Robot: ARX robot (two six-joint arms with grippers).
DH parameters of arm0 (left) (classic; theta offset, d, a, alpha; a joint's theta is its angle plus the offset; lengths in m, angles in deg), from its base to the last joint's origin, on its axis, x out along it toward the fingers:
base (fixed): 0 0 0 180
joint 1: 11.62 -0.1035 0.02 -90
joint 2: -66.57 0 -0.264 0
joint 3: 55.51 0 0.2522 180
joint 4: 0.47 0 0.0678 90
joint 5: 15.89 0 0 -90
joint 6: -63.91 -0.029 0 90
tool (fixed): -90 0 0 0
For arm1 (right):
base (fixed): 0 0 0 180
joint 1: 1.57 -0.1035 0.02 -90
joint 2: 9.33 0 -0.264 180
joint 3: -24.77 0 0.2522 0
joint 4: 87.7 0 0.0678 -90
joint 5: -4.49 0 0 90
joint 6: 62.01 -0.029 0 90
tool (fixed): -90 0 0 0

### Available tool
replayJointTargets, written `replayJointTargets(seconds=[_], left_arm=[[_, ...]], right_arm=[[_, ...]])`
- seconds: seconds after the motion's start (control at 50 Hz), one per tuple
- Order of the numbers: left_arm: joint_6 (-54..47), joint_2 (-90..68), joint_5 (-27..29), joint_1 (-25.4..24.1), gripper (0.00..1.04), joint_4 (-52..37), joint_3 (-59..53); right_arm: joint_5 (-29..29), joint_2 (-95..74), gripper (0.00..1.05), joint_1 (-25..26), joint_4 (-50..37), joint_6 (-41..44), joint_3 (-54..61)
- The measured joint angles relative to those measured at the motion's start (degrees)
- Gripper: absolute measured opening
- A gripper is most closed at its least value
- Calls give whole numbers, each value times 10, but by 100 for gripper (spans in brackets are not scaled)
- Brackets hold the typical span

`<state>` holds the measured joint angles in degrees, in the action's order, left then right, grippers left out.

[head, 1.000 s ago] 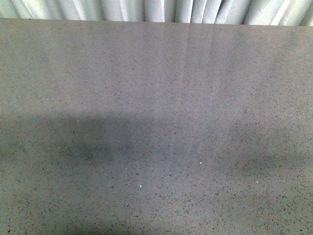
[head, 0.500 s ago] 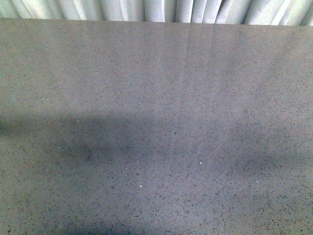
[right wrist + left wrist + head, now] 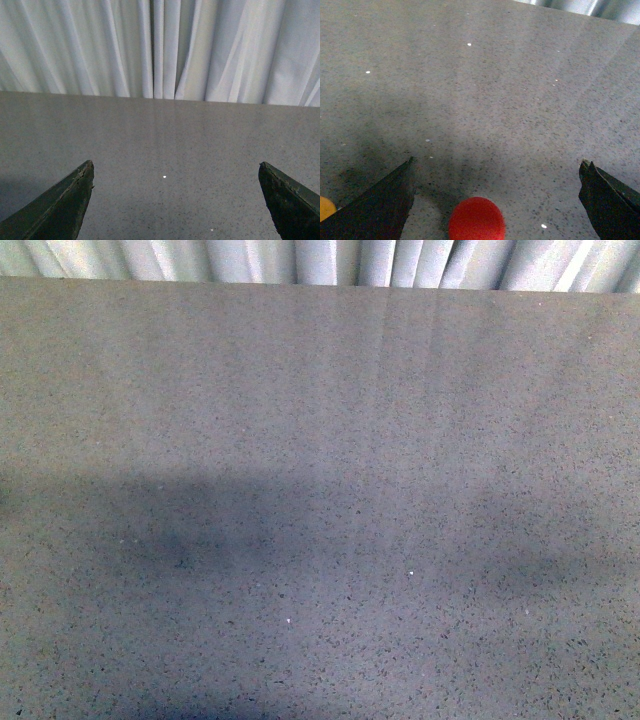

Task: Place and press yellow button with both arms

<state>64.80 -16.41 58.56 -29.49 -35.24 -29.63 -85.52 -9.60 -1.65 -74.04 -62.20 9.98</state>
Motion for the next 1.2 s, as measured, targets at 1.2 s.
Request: replayJointTargets(seconds=[1.2], left_arm=[[-99,-195,-145,-236,96,-78,57]], right_arm=[[0,0,96,0,0,0,0]])
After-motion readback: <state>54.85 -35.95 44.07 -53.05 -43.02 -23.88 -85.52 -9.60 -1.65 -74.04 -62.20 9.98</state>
